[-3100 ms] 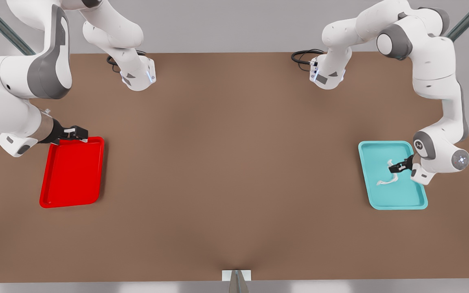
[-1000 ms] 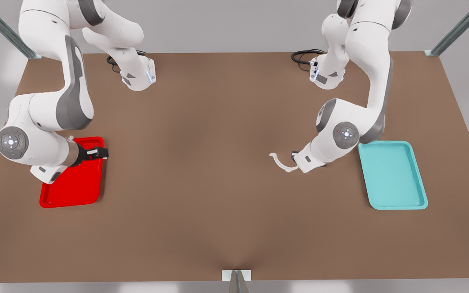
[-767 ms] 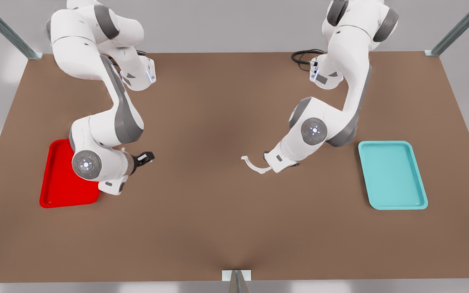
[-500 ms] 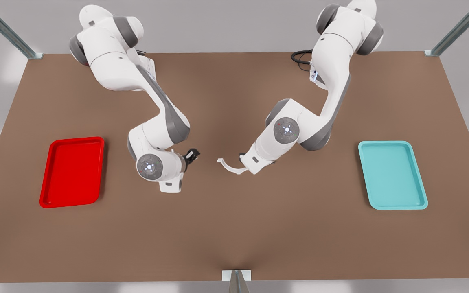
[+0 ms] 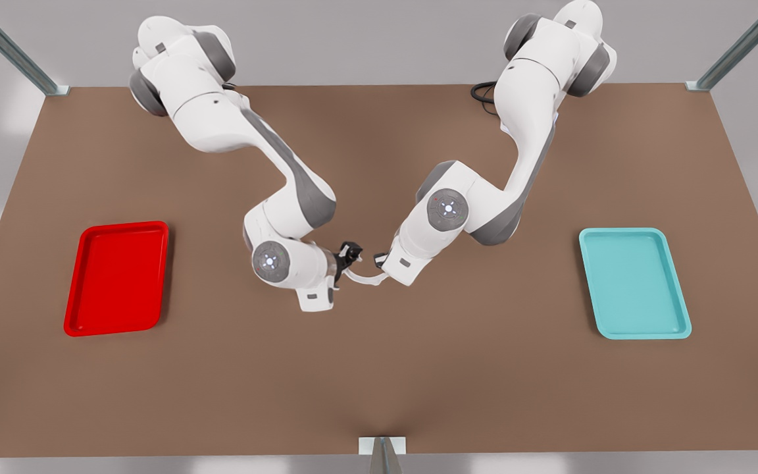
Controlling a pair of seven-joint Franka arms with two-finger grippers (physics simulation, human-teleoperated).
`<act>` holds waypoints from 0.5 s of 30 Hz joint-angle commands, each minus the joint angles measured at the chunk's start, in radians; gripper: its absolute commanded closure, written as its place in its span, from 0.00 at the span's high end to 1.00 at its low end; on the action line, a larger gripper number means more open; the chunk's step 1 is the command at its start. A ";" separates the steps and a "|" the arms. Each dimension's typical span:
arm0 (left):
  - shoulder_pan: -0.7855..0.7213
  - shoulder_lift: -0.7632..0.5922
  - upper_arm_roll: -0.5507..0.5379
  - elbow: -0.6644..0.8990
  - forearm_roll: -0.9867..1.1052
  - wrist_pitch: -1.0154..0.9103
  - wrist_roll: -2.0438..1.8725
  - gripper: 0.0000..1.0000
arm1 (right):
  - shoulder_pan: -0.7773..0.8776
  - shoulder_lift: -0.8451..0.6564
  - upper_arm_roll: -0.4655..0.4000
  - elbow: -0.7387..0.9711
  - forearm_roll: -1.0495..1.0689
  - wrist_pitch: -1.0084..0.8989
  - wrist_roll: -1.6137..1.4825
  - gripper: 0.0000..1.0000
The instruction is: Take the drainage pipe clamp from the left arm, pass it to the right arm, and place it in the plate on the right side
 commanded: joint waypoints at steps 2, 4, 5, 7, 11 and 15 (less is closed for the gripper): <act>-0.003 -0.001 0.000 0.002 -0.002 0.001 -0.208 0.21 | 0.006 0.011 0.005 0.001 0.013 0.067 -0.061 1.00; -0.005 -0.001 0.000 0.001 -0.002 0.001 -0.210 0.21 | 0.004 0.020 0.022 0.003 0.010 0.075 -0.061 1.00; -0.005 -0.001 0.000 0.001 -0.002 0.001 -0.219 0.21 | 0.004 0.020 0.022 0.003 0.013 0.082 -0.061 1.00; -0.006 -0.001 0.000 0.001 -0.002 0.001 -0.219 0.21 | 0.007 0.023 0.022 0.001 0.013 0.089 -0.061 1.00; -0.011 0.002 0.000 0.002 -0.002 0.001 -0.222 0.21 | 0.007 0.037 0.022 0.001 0.013 0.089 -0.076 0.74; -0.012 0.005 0.000 0.013 -0.002 0.001 -0.236 0.21 | 0.006 0.038 0.022 0.003 0.010 0.089 -0.095 0.28</act>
